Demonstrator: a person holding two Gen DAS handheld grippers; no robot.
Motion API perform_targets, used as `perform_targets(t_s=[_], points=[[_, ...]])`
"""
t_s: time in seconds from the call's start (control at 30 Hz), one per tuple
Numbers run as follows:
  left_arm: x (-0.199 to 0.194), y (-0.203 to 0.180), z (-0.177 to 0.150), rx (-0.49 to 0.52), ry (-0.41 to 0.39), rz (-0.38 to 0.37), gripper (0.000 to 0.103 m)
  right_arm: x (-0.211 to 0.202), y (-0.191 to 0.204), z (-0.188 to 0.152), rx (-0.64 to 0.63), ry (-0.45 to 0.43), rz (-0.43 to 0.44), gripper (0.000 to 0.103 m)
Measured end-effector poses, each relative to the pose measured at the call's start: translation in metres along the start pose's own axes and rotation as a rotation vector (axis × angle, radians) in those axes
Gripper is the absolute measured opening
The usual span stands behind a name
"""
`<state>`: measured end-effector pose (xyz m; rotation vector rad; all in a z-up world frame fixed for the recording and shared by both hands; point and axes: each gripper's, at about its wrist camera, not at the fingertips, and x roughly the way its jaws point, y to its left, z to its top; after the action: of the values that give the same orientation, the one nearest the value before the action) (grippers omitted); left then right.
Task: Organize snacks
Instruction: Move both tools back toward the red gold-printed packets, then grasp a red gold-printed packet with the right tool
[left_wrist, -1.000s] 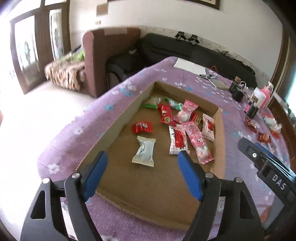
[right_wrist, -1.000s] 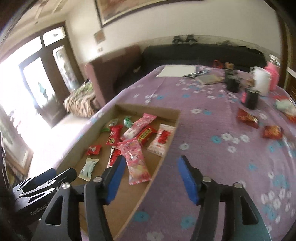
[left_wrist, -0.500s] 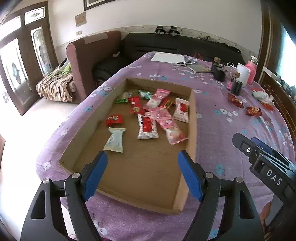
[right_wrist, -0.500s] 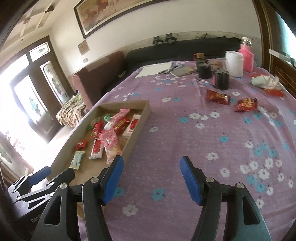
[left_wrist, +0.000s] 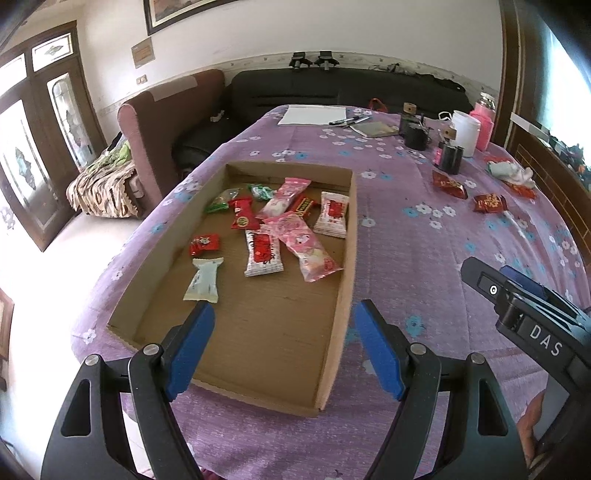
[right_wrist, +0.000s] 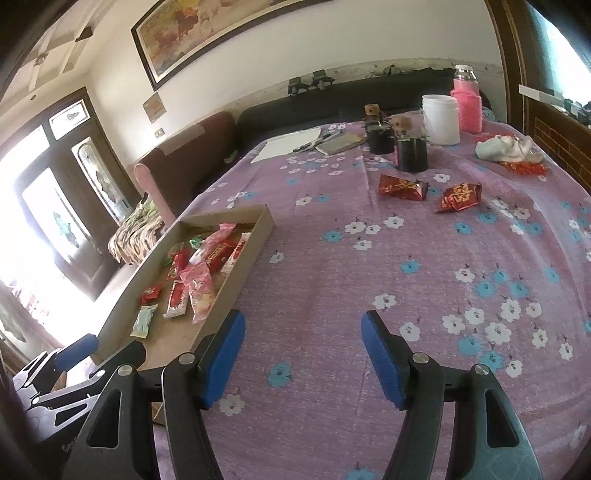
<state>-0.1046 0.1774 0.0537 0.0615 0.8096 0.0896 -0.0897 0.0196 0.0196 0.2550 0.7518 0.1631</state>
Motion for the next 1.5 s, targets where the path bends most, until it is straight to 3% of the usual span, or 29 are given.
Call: perform_targets(t_s=[0.33,0.63,0.87,1.2,1.3,1.5], points=[[0.007,-0.016,-0.001,0.018,0.033,-0.042,0.079,0.001,-0.018,0.001,0.038,0.002,-0.007,0.068],[0.007,-0.035,0.002,0.0,0.058,-0.251,0.079,-0.005,-0.067,0.008,0.097,-0.002,-0.09,0.068],[0.019,-0.049,-0.001,0.022,0.095,-0.342,0.079,-0.009,-0.131,0.037,0.157,-0.001,-0.212,0.068],[0.028,-0.052,0.016,0.033,0.132,-0.36,0.079,0.061,-0.189,0.106,0.276,0.028,-0.227,0.068],[0.029,-0.052,0.033,0.041,0.123,-0.366,0.079,0.088,-0.198,0.112,0.312,0.05,-0.254,0.068],[0.048,-0.073,0.078,0.053,0.12,-0.38,0.078,0.109,-0.205,0.115,0.308,0.035,-0.207,0.068]])
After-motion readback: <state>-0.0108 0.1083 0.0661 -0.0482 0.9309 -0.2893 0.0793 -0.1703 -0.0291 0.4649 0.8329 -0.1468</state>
